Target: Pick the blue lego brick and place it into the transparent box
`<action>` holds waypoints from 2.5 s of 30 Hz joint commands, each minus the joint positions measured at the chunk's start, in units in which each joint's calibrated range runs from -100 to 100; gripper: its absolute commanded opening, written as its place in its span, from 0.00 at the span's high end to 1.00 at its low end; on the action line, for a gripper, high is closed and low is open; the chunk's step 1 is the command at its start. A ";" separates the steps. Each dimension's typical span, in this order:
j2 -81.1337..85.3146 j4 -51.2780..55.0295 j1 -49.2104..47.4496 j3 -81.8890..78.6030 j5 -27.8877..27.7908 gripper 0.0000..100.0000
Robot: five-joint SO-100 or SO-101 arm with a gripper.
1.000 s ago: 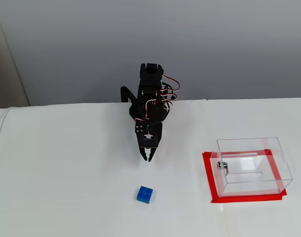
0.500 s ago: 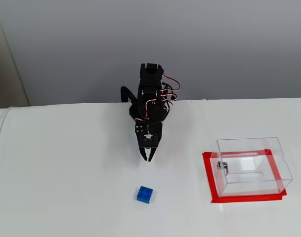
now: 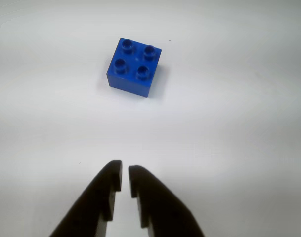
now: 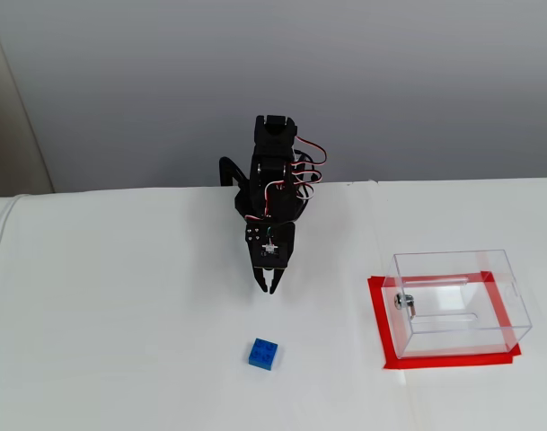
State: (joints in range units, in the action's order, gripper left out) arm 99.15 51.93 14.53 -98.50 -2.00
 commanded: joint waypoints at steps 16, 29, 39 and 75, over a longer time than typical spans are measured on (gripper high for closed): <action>0.59 0.03 -0.52 -0.42 -0.50 0.99; 0.59 0.03 -0.52 -0.42 -0.50 0.99; 0.59 0.03 -0.52 -0.42 -0.50 0.99; -4.92 0.81 -3.99 15.68 0.02 0.99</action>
State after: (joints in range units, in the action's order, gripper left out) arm 97.72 52.19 10.36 -88.70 -2.00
